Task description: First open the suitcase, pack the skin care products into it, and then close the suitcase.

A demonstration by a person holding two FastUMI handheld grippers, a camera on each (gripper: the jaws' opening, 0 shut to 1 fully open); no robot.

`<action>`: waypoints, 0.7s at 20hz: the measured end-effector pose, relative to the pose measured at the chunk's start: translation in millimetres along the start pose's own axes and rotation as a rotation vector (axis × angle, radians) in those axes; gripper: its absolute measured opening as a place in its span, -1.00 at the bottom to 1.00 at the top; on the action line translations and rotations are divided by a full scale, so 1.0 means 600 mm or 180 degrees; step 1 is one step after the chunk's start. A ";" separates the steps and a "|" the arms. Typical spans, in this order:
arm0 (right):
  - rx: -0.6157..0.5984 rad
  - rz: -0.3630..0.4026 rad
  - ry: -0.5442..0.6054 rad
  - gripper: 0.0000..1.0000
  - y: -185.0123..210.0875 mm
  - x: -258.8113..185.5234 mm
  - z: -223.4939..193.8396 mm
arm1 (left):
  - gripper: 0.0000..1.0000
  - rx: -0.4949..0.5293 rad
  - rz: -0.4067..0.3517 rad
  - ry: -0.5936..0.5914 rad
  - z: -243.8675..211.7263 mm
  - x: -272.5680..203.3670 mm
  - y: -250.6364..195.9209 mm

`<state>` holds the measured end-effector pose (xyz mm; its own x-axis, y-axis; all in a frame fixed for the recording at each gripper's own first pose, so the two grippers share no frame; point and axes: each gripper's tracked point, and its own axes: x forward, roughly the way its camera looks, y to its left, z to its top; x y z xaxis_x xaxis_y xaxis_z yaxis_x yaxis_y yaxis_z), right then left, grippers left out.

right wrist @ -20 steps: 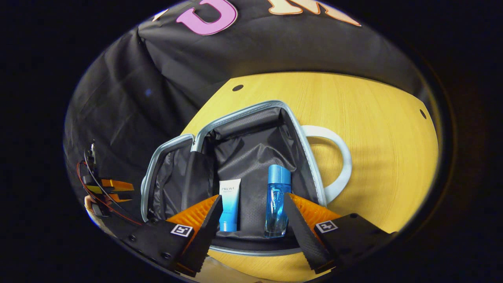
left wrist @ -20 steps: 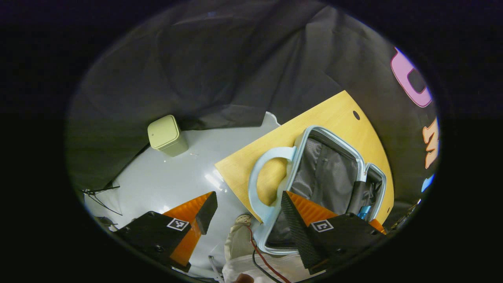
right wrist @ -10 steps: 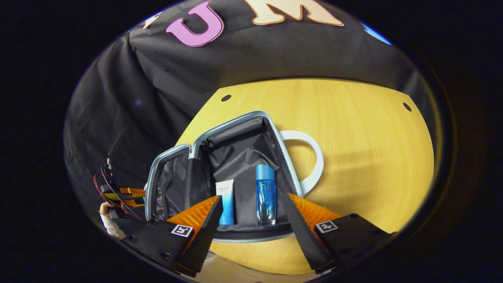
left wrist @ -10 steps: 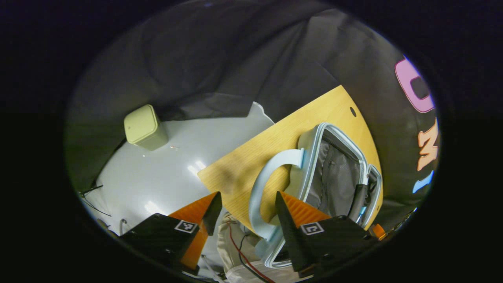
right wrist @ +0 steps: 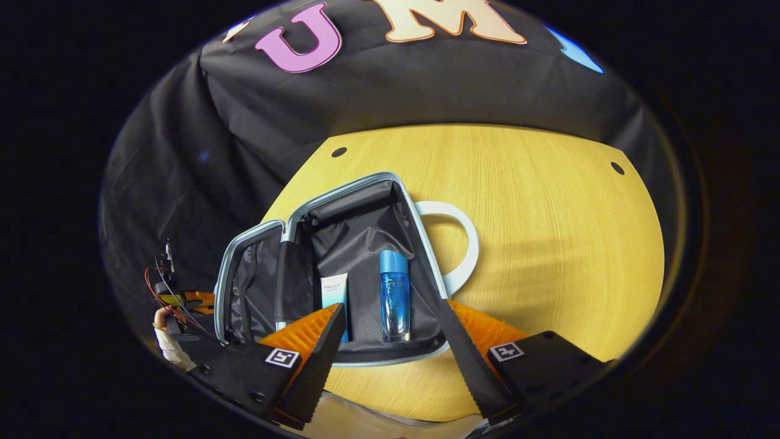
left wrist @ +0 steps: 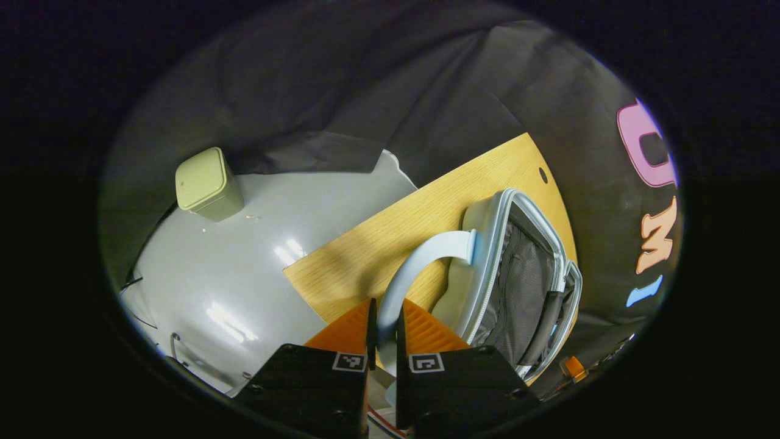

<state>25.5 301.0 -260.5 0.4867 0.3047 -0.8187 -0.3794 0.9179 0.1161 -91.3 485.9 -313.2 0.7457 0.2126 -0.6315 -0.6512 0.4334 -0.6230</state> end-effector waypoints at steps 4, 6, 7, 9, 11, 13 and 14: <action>0.0005 -0.0020 -0.0017 0.84 -0.010 -0.006 -0.001 | -0.89 -0.0063 -0.0297 -0.0046 0.004 -0.014 -0.023; 0.0012 -0.0022 -0.0022 0.94 -0.015 -0.006 -0.003 | -0.89 -0.0135 -0.0388 -0.0071 0.004 -0.025 -0.032; 0.0021 -0.0021 -0.0034 0.94 -0.018 -0.006 -0.003 | -0.90 -0.0147 -0.0384 -0.0066 0.003 -0.027 -0.034; 0.0059 -0.0004 -0.0069 0.94 -0.021 -0.010 -0.001 | -0.90 -0.0118 -0.0361 -0.0075 0.000 -0.037 -0.043; 0.0082 0.0009 -0.0096 0.94 -0.026 -0.015 -0.003 | -0.91 -0.0076 -0.0371 -0.0102 0.002 -0.056 -0.056; 0.0102 0.0007 -0.0132 0.94 -0.036 -0.023 -0.002 | -0.91 -0.0032 -0.0320 -0.0163 0.010 -0.078 -0.068; 0.0125 0.0010 -0.0150 0.94 -0.043 -0.027 0.000 | -0.91 -0.0014 -0.0298 -0.0184 0.013 -0.091 -0.078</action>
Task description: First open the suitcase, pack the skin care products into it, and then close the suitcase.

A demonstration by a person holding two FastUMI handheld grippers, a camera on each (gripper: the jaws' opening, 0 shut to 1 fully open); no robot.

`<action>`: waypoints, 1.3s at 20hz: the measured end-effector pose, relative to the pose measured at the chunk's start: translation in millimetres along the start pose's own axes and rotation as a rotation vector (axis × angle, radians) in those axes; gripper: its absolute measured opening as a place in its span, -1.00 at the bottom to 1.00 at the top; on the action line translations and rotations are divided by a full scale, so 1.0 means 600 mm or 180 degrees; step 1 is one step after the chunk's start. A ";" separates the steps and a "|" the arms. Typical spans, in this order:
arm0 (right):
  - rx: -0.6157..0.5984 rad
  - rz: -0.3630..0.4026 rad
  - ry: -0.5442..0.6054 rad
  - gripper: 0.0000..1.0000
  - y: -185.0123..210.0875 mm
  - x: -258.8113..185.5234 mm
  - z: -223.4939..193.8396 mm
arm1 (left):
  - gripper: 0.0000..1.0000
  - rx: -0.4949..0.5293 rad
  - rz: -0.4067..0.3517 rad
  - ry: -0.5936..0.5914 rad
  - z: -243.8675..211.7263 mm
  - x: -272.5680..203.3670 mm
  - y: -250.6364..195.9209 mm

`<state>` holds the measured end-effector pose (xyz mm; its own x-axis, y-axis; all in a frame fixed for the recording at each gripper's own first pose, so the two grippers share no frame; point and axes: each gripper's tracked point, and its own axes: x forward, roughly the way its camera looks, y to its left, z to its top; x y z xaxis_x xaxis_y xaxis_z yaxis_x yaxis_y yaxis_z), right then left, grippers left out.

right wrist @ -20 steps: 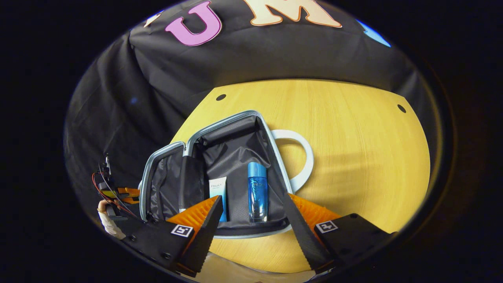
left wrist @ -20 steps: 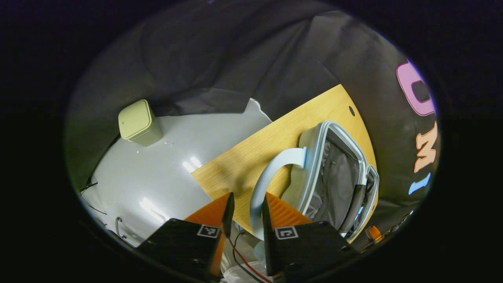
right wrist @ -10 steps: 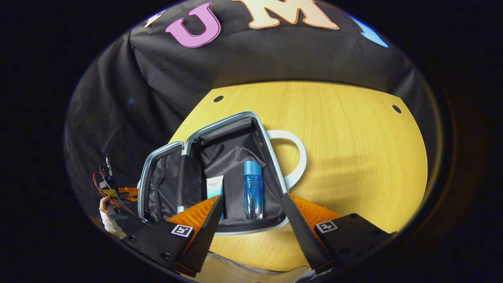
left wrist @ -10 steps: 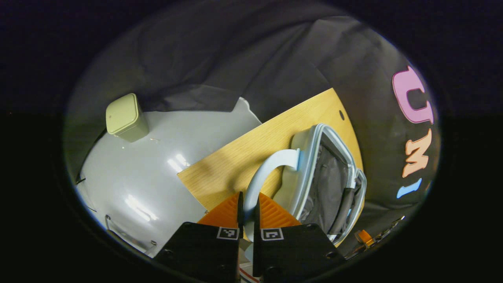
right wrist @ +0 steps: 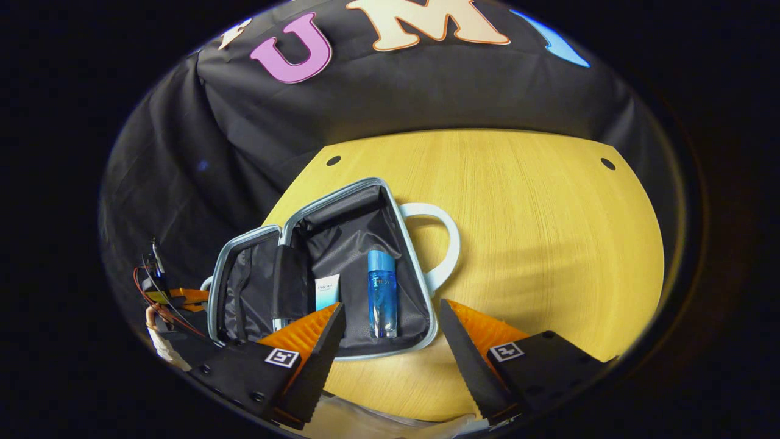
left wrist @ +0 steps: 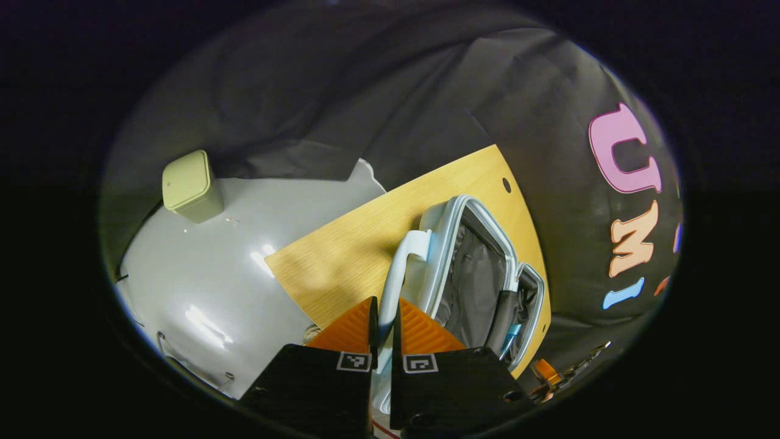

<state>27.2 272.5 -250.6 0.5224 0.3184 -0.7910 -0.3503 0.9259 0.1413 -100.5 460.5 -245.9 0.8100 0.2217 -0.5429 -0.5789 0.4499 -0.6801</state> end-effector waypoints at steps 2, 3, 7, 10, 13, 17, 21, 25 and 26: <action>0.0074 0.0013 -0.0037 0.94 -0.015 -0.007 0.002 | -0.91 0.0059 0.0022 -0.0053 0.002 -0.026 -0.032; 0.0121 0.0028 -0.0053 0.94 -0.022 -0.010 0.000 | -0.91 0.0112 0.0053 -0.0066 0.000 -0.039 -0.046; 0.0294 0.0069 -0.0169 0.84 -0.067 -0.024 0.006 | -0.92 0.0467 0.0246 -0.0218 0.003 -0.090 -0.113; 0.0472 0.0110 -0.0265 0.84 -0.109 -0.047 0.000 | -0.93 0.0794 0.0350 -0.0345 0.000 -0.122 -0.173; 0.0484 0.0119 -0.0376 0.94 -0.154 -0.066 0.006 | -0.95 0.1018 0.0419 -0.0431 -0.017 -0.146 -0.245; 0.0534 0.0187 -0.0509 0.94 -0.199 -0.082 0.019 | -0.92 0.1301 0.0268 -0.0520 -0.057 -0.170 -0.377; 0.0491 0.0227 -0.0590 0.94 -0.240 -0.095 0.023 | -0.90 0.1704 0.0162 -0.0550 -0.112 -0.128 -0.497; 0.0460 0.0230 -0.0620 0.94 -0.280 -0.108 0.013 | -0.89 0.1902 -0.0080 -0.0417 -0.175 -0.072 -0.607; 0.0469 0.0225 -0.0624 0.94 -0.288 -0.110 0.012 | -0.89 0.1929 -0.0140 -0.0335 -0.195 -0.054 -0.633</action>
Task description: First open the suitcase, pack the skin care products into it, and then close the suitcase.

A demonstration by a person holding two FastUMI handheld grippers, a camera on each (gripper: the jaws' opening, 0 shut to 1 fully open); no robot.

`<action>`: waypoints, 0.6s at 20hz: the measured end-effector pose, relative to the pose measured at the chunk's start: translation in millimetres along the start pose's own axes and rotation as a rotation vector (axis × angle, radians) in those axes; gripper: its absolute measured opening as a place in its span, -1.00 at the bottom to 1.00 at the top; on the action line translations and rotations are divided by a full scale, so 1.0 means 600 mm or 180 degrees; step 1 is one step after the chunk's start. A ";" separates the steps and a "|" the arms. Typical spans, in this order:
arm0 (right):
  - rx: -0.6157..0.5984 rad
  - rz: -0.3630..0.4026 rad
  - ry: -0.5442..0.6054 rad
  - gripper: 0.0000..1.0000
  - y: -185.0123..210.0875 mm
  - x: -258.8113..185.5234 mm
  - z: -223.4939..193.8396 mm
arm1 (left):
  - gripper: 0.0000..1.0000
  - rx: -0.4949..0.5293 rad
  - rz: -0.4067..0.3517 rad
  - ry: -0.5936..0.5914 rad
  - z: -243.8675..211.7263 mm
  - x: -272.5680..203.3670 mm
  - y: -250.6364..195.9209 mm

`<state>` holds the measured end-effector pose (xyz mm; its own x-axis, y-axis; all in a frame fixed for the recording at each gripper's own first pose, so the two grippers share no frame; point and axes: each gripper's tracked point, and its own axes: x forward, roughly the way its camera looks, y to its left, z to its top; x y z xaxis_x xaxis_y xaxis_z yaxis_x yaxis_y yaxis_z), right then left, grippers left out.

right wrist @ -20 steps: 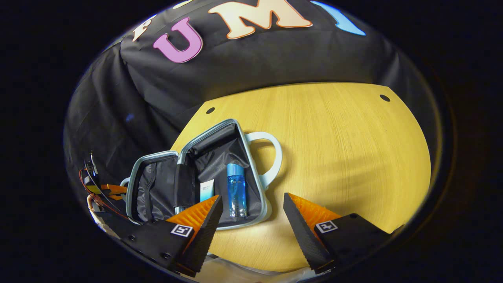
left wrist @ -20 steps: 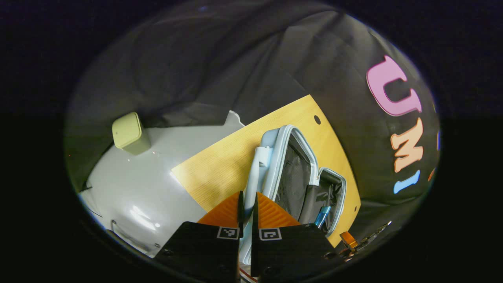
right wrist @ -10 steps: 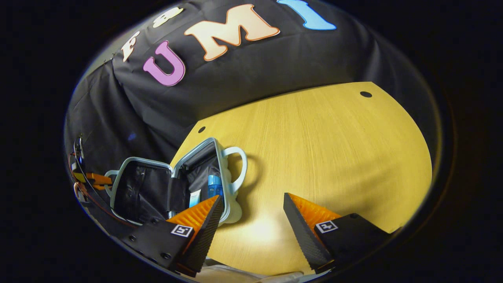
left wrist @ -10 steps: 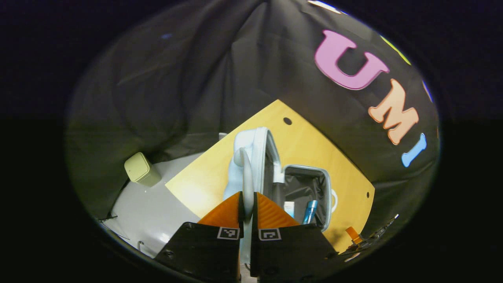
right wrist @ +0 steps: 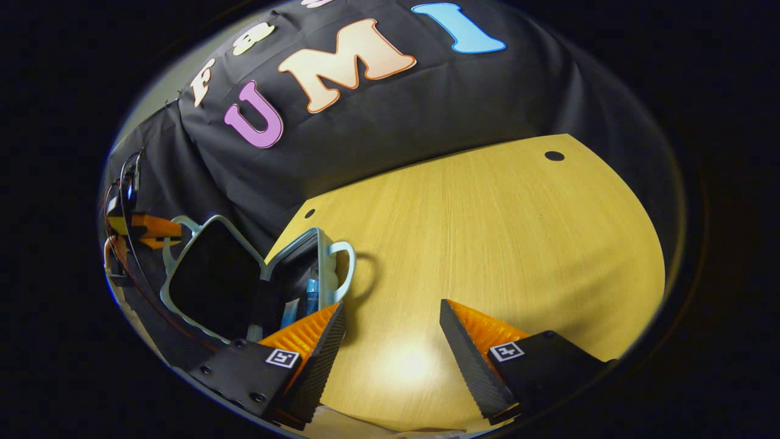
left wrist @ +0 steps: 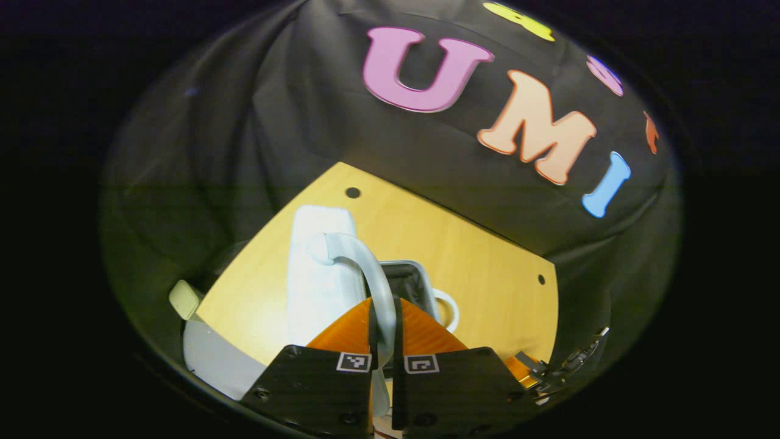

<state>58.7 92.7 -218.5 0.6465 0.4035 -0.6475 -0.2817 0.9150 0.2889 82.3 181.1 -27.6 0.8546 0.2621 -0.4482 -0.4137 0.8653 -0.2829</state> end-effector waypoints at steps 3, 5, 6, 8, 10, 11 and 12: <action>0.0030 -0.0038 -0.0048 0.94 -0.017 -0.013 0.006 | -0.89 0.0100 -0.0304 0.0214 -0.028 0.065 -0.094; 0.0072 -0.0068 -0.0096 0.94 -0.026 -0.019 0.010 | -0.89 0.0119 -0.0403 0.0401 -0.053 0.107 -0.131; 0.0099 -0.0082 -0.0111 0.94 -0.027 -0.022 0.012 | -0.89 0.0143 -0.0422 0.0491 -0.067 0.128 -0.148; 0.0155 -0.0133 -0.0165 0.94 -0.027 -0.024 0.017 | -0.88 0.0228 -0.0425 0.0676 -0.096 0.168 -0.178; 0.0218 -0.0162 -0.0240 0.94 -0.026 -0.027 0.024 | -0.88 0.0304 -0.0407 0.0873 -0.125 0.195 -0.185; 0.0248 -0.0182 -0.0274 0.94 -0.026 -0.030 0.027 | -0.88 0.0326 -0.0397 0.0964 -0.141 0.209 -0.197; 0.0268 -0.0210 -0.0303 0.94 -0.027 -0.030 0.031 | -0.88 0.0340 -0.0377 0.1039 -0.153 0.225 -0.199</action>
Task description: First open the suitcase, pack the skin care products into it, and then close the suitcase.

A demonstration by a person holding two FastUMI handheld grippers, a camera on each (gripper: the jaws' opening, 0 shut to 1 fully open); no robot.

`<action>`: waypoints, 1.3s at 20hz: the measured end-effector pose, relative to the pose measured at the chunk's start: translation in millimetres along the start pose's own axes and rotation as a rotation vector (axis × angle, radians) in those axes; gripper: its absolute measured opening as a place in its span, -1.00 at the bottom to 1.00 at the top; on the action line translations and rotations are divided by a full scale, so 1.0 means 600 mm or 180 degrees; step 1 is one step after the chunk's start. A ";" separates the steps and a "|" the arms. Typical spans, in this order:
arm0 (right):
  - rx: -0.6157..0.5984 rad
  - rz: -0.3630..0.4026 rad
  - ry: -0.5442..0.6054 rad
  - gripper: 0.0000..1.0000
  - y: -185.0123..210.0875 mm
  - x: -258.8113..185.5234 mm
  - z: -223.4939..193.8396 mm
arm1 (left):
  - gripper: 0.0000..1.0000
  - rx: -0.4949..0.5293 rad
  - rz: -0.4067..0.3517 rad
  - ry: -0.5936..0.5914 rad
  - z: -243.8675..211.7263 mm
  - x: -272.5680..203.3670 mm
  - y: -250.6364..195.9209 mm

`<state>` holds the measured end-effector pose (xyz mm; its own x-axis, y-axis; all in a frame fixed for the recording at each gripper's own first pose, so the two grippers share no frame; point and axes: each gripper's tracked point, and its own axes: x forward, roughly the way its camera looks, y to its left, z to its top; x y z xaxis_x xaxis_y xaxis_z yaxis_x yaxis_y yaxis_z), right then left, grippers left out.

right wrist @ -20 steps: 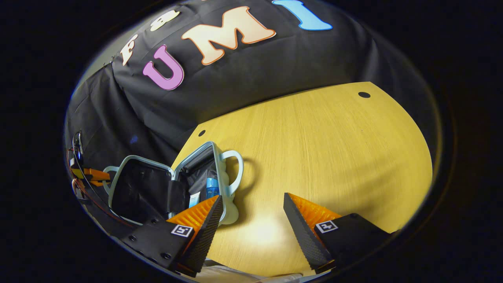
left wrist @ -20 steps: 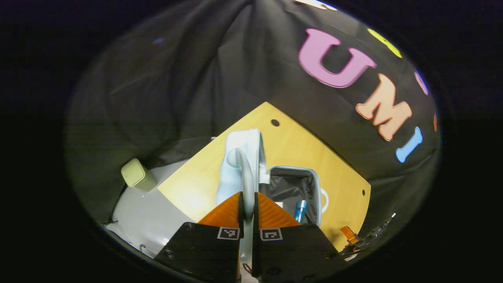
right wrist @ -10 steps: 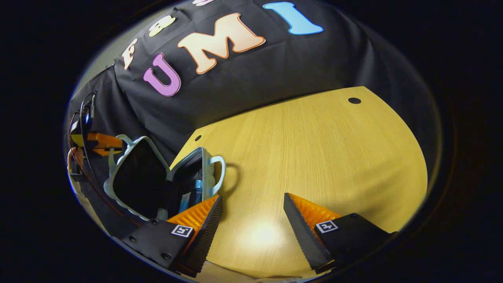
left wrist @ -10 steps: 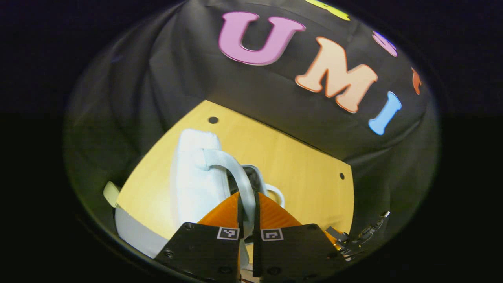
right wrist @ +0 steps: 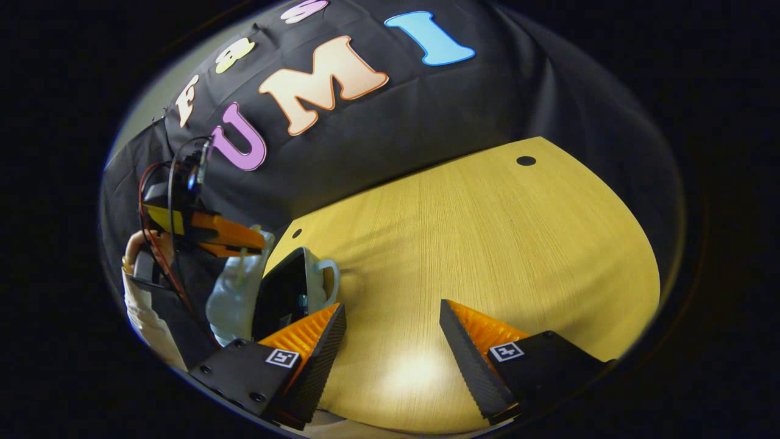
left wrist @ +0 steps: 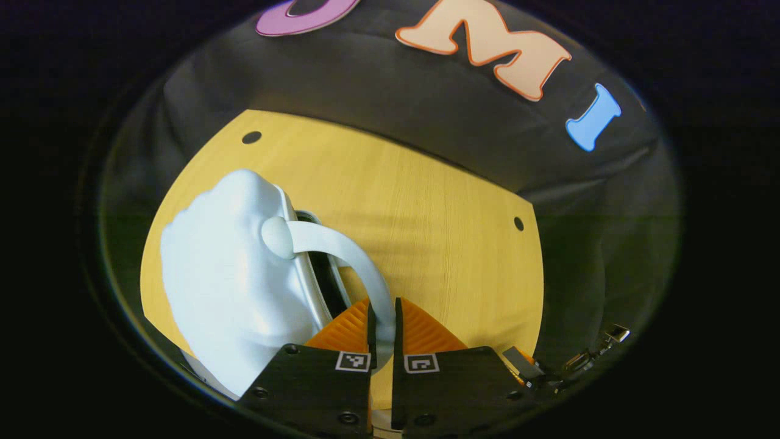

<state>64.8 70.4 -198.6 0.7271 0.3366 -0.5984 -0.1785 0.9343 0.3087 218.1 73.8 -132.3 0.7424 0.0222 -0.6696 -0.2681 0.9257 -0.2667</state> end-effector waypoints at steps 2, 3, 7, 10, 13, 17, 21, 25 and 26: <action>0.0020 -0.0064 -0.0064 0.94 -0.005 0.000 0.007 | -0.88 0.0029 0.0041 0.0129 -0.015 0.034 0.008; 0.0032 -0.0087 -0.0096 0.94 -0.005 -0.003 0.011 | -0.88 0.0063 0.0062 0.0189 -0.020 0.040 0.010; 0.0049 -0.0147 -0.0250 0.94 -0.011 -0.011 0.024 | -0.87 0.0141 0.0197 0.0349 -0.035 0.062 0.020; 0.0095 -0.0121 -0.0371 0.94 -0.011 -0.021 0.042 | -0.77 0.0175 0.0257 0.0362 -0.040 0.055 0.022; 0.0107 -0.0083 -0.0453 0.94 -0.011 -0.031 0.050 | -0.37 0.0371 0.0408 0.0306 -0.043 0.040 0.026; 0.0124 -0.0082 -0.0575 0.94 -0.026 -0.046 0.065 | 0.50 0.0604 0.0607 0.0183 -0.081 0.008 0.029; 0.0138 -0.0030 -0.0599 0.94 -0.036 -0.062 0.065 | 0.79 0.0787 0.0705 0.0061 -0.128 -0.027 0.017; 0.0033 0.0086 -0.0583 0.93 -0.030 -0.071 0.062 | 0.84 0.0813 0.0681 0.0059 -0.183 -0.043 0.002; 0.0001 0.0106 -0.0570 0.94 -0.028 -0.073 0.059 | 0.84 0.0835 0.0688 0.0072 -0.196 -0.047 -0.001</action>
<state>59.4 35.7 -151.5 0.8272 0.3411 -0.4465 -0.2045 0.9229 0.3263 125.1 28.2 -194.6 0.6710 0.2229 -0.7072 -0.2486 0.9662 0.0686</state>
